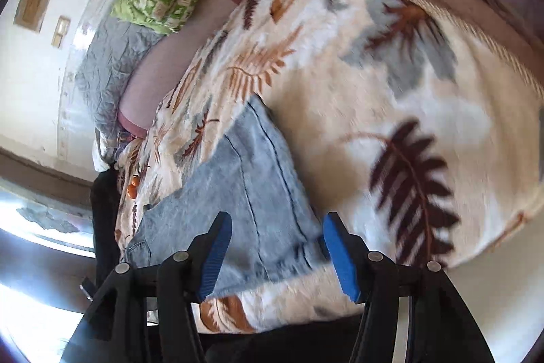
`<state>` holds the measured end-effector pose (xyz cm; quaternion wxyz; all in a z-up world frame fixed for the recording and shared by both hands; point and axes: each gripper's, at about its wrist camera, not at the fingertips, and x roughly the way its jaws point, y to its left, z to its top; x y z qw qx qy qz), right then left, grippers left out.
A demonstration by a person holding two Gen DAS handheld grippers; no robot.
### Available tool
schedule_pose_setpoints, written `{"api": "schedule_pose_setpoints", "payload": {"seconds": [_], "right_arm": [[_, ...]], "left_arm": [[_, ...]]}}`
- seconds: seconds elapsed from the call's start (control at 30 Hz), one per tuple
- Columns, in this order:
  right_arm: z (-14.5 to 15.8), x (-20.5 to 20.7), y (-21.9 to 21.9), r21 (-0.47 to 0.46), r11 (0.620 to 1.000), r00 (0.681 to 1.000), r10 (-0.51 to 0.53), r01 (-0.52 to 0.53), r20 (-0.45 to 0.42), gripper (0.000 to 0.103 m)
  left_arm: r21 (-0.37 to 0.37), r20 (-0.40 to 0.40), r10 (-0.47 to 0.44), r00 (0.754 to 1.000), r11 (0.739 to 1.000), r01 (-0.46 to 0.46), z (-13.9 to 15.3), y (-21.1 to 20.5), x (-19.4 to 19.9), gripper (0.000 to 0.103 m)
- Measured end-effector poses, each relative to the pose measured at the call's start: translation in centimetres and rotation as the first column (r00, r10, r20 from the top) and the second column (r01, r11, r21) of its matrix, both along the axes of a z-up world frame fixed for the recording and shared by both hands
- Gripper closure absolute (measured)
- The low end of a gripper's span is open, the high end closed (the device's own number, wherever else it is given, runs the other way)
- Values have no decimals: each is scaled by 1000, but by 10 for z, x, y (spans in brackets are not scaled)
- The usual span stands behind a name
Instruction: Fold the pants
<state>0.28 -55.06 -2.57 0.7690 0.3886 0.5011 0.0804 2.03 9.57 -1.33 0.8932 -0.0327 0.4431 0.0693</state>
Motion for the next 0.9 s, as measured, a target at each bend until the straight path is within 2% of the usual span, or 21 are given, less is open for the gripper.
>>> {"api": "schedule_pose_setpoints", "payload": {"seconds": [0.13,0.23,0.33,0.53,0.6,0.63,0.7,0.8,0.9], "right_arm": [[-29,-9,3,160,984,997,-72,76,-30,43],[-23,-8,4,119,982,989,-150,150,-13,43],[-18,-10,11,99,982,987,-157,159,-29,43],[-31,-32,9,106,961,967,-252,254,-31,45],[-30,-31,11,67,968,970,-241,243,-31,58],[-29,-29,11,45,972,973,-228,229,-29,60],[-29,-21,14,16,979,979,-201,202,-31,75],[-27,-8,23,-74,986,987,-152,149,-43,77],[-15,-1,30,-166,982,995,-97,93,-16,84]], "left_arm": [[-34,22,19,1000,999,-18,1,4,2,25],[-20,22,22,1000,1000,-22,-1,5,1,25],[-23,16,22,1000,1000,-21,-3,9,-3,25],[-30,22,14,1000,999,-13,-3,13,-6,25],[-28,23,11,1000,1000,-10,-4,13,-7,25],[-28,23,12,1000,1000,-11,-4,14,-7,25],[-30,23,16,1000,999,-15,-3,14,-7,25],[-20,21,20,1000,1000,-19,-4,12,-7,25],[-7,19,17,1000,1000,-16,-5,11,-6,24]]}}
